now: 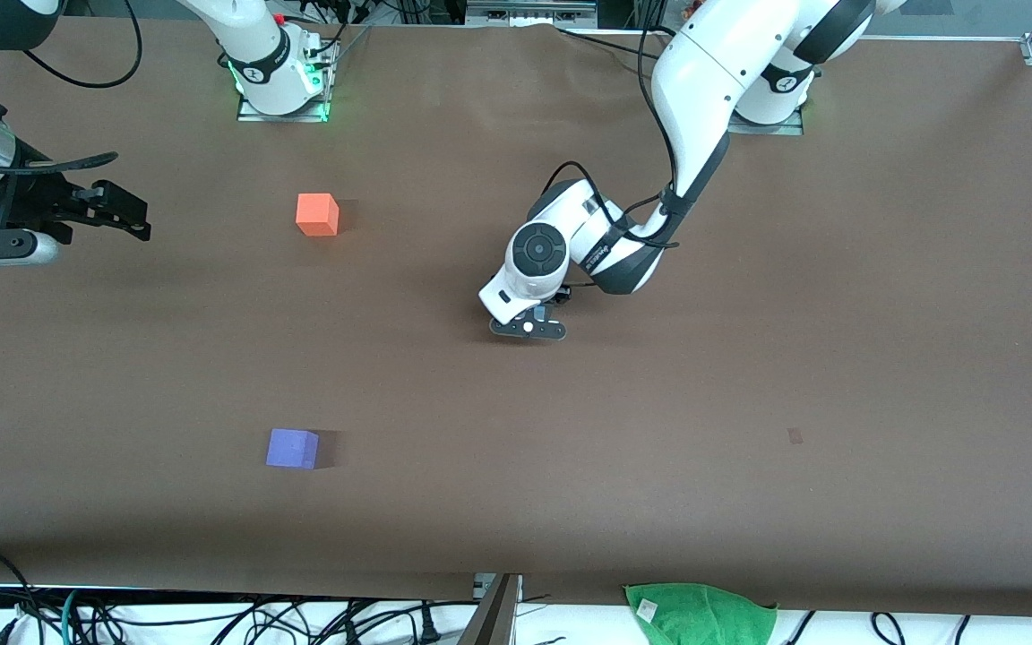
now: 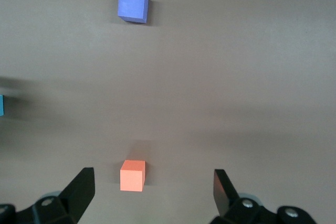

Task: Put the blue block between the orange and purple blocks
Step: 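Carry the light-blue cube toward the table middle with the left gripper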

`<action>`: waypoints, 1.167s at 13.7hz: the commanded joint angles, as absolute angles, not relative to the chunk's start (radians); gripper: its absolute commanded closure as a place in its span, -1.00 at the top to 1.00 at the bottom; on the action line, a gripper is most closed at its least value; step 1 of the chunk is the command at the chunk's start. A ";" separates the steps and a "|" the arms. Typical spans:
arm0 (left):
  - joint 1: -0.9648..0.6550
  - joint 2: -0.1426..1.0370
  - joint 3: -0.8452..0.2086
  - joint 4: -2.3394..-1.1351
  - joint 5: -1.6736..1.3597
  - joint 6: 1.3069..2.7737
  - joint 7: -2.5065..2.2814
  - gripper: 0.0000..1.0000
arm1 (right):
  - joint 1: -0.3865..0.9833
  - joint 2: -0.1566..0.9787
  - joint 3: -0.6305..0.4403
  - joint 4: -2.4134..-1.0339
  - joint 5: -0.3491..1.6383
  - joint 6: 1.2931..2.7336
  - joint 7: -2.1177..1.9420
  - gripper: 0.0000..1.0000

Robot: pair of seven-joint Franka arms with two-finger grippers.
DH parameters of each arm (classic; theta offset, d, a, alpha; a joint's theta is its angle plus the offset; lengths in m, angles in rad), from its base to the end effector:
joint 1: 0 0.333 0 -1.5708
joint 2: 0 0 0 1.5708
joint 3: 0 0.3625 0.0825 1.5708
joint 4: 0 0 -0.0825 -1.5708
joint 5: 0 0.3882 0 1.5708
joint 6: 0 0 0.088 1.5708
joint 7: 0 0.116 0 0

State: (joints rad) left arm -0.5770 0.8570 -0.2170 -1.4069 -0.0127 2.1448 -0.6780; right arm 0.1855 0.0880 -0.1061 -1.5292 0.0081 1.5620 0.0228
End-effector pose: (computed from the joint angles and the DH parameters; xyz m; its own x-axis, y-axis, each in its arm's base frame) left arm 0.5531 -0.5136 0.2084 0.9803 -0.0494 -0.1914 -0.0371 -0.9970 0.0673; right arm 0.5848 0.0505 0.6308 0.9969 0.0564 -0.0546 0.0566 -0.9984 0.0025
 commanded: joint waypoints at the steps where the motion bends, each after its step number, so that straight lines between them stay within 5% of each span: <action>1: -0.577 0.851 -0.206 -1.381 -0.008 2.128 -0.701 1.00 | 0.175 0.100 -0.104 -1.523 0.026 1.566 0.022 1.00; 8: -0.450 0.533 -0.206 -1.376 -0.006 1.714 -0.687 1.00 | 0.193 0.141 -0.097 -1.525 0.023 1.563 0.008 1.00; 11: -0.298 0.411 -0.206 -1.376 -0.006 1.648 -0.646 1.00 | 0.228 0.205 -0.094 -1.526 0.028 1.571 0.011 1.00; 16: -0.023 0.307 -0.207 -1.373 -0.008 1.517 -0.263 1.00 | 0.440 0.307 -0.091 -1.523 0.066 1.681 0.098 1.00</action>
